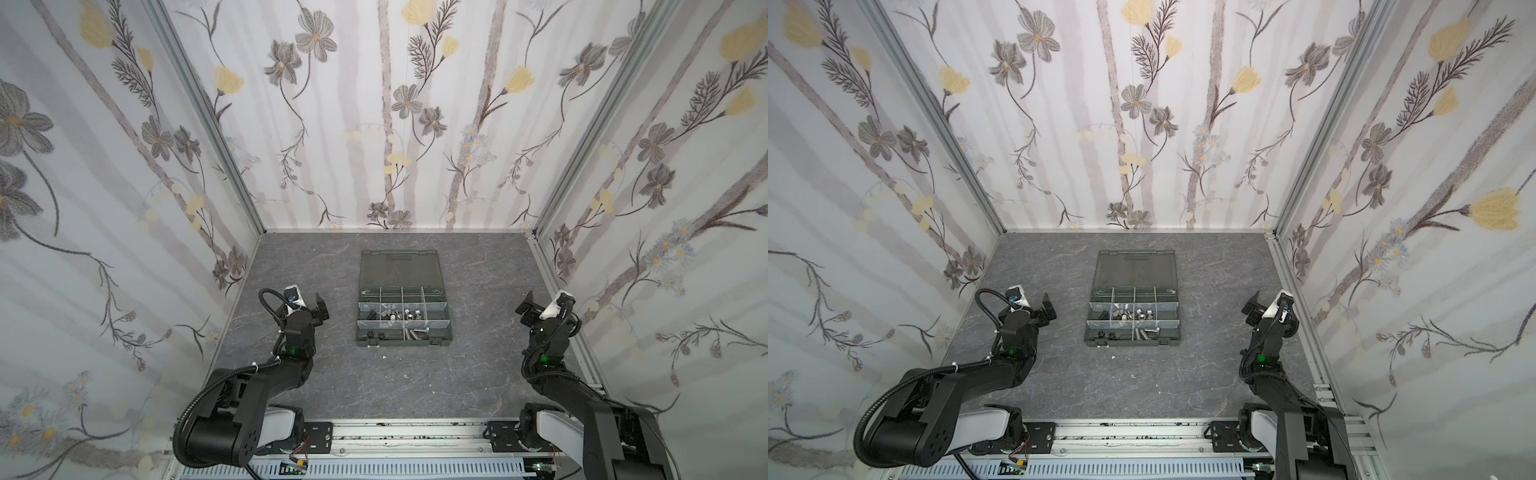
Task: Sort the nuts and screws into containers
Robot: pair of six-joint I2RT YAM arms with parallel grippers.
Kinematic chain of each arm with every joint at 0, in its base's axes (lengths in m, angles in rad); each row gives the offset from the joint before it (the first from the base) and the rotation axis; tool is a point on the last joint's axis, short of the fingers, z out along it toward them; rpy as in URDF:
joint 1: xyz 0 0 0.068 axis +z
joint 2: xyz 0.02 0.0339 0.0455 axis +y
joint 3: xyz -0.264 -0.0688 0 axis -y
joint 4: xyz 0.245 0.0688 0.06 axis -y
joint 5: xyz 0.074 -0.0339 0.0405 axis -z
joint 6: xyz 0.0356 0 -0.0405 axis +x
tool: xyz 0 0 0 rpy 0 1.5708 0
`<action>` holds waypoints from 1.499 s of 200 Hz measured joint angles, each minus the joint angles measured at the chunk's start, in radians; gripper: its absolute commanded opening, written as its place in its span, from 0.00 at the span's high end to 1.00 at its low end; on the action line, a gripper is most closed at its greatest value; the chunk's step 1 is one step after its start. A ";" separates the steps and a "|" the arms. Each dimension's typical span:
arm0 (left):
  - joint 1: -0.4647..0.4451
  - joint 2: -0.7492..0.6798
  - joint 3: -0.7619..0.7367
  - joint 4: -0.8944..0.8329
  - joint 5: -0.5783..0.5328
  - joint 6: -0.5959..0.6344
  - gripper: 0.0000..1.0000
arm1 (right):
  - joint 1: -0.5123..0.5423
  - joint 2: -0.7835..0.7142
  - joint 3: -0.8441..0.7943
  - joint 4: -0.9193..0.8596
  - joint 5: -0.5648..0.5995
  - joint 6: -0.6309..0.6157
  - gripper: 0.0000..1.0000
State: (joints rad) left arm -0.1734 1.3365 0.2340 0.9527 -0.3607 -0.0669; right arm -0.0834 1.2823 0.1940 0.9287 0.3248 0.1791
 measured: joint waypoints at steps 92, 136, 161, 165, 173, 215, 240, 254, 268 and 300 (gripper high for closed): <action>0.136 0.245 0.003 0.264 0.184 0.029 0.00 | -0.002 0.081 0.093 0.009 -0.084 0.005 0.00; 0.141 0.246 0.003 0.335 0.217 0.009 0.00 | 0.049 0.148 0.121 0.035 -0.117 -0.004 0.00; 0.139 0.246 0.003 0.337 0.227 0.008 0.00 | 0.131 0.182 0.058 0.140 -0.113 -0.064 0.00; 0.140 0.246 0.003 0.337 0.226 0.008 0.00 | 0.135 0.187 0.040 0.161 -0.110 -0.069 0.00; 0.137 0.246 0.003 0.337 0.226 0.008 0.00 | 0.131 0.204 0.002 0.222 -0.091 -0.071 0.00; 0.137 0.246 0.003 0.337 0.226 0.008 0.00 | 0.128 0.218 -0.015 0.332 -0.060 -0.083 0.00; 0.136 0.246 0.003 0.337 0.226 0.008 0.00 | 0.127 0.219 -0.016 0.346 -0.056 -0.084 0.00; 0.136 0.246 0.003 0.337 0.226 0.008 0.00 | 0.127 0.219 -0.016 0.350 -0.056 -0.084 0.00; 0.136 0.246 0.003 0.337 0.226 0.008 0.00 | 0.127 0.219 -0.016 0.353 -0.056 -0.086 0.00; 0.136 0.246 0.003 0.337 0.226 0.008 0.00 | 0.128 0.219 -0.016 0.362 -0.056 -0.087 0.00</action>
State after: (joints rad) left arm -0.0376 1.5829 0.2371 1.2900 -0.1349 -0.0589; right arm 0.0444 1.5009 0.1776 1.2911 0.2687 0.0925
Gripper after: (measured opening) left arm 0.995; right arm 0.996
